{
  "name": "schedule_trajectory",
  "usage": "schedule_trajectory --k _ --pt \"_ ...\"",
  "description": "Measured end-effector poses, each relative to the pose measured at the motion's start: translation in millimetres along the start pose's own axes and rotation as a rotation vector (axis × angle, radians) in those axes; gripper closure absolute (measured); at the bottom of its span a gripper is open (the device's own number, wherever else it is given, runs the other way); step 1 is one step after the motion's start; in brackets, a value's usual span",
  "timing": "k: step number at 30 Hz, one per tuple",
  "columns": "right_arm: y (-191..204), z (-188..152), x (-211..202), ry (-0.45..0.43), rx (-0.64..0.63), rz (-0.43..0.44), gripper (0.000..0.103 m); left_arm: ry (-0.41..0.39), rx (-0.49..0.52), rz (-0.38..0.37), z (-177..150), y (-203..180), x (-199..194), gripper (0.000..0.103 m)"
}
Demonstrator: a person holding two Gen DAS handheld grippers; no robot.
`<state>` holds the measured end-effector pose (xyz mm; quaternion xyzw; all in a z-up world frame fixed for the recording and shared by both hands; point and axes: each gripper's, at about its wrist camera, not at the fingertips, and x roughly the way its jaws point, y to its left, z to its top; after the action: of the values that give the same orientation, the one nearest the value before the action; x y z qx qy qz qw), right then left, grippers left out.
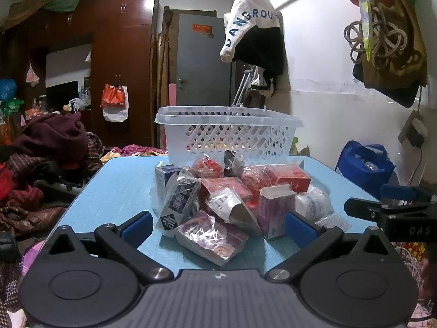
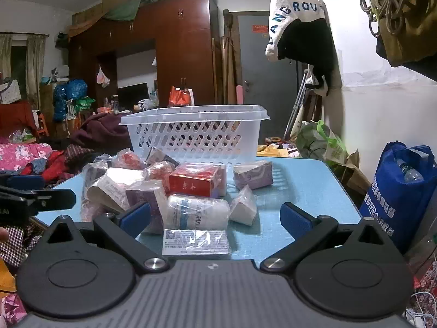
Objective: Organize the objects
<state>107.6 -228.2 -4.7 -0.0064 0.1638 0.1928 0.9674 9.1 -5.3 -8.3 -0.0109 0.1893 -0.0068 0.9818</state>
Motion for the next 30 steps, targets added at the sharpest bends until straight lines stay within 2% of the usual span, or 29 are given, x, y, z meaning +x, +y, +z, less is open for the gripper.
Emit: schedule_trajectory --k 4,30 --pt "1.5 -0.6 -3.3 0.0 -0.008 -0.028 0.0 0.0 -0.002 -0.002 0.1 0.1 -0.2 0.0" --pt "1.8 -2.8 -3.7 0.001 -0.025 0.03 0.0 0.007 0.002 -0.034 -0.4 0.5 0.3 0.0"
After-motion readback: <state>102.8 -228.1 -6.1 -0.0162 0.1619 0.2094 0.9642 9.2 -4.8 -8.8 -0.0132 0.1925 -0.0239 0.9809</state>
